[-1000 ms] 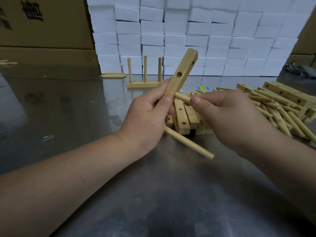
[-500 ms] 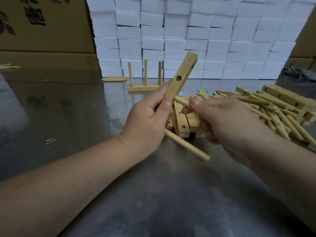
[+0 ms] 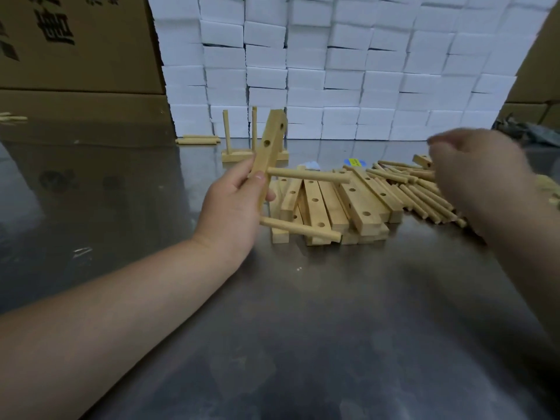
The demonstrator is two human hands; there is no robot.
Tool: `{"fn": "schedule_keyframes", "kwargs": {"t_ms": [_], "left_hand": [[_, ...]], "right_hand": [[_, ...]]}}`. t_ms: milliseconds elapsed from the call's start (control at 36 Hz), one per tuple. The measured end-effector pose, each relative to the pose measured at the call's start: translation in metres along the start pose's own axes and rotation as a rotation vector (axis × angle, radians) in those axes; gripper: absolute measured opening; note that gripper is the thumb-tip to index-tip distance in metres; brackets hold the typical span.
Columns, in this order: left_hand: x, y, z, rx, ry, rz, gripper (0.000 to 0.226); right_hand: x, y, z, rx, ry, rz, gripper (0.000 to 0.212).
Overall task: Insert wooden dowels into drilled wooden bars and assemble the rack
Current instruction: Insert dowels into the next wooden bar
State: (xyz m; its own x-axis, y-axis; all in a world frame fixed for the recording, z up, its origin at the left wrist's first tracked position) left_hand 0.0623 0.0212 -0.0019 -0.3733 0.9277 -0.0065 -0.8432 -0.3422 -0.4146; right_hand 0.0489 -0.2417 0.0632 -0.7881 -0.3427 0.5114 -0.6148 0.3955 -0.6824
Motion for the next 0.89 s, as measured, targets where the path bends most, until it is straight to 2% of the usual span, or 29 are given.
{"fn": "schedule_keyframes", "kwargs": {"t_ms": [83, 139, 222, 528, 889], "left_hand": [[-0.003, 0.003, 0.001, -0.033, -0.001, -0.048, 0.039], [-0.005, 0.004, 0.002, -0.043, 0.007, -0.068, 0.041], [-0.005, 0.005, 0.001, -0.036, 0.009, -0.083, 0.039], [-0.006, 0.006, -0.001, -0.022, -0.023, -0.083, 0.033], [-0.007, 0.006, -0.001, -0.012, -0.023, -0.090, 0.033]], "right_hand": [[-0.028, -0.002, 0.021, -0.001, 0.374, -0.224, 0.040], [-0.043, 0.003, 0.030, -0.007, 0.464, -0.343, 0.038], [-0.053, 0.007, 0.036, 0.038, 0.573, -0.410, 0.030], [-0.059, 0.012, 0.041, 0.056, 0.721, -0.401, 0.040], [-0.067, 0.014, 0.048, 0.046, 0.689, -0.402, 0.041]]}}
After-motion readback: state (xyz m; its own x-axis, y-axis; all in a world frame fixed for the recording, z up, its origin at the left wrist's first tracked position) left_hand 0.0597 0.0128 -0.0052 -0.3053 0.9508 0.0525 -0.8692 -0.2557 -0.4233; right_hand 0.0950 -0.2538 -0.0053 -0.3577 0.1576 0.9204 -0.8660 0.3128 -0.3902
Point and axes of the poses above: each hand's wrist, its own y-axis away from the middle knuckle, its own x-axis out of the back of the hand, z = x × y, the point moved 7 cm from there along -y, towards the middle knuckle, and after that the axes turned 13 degrees about z, right-handed, at the moved point
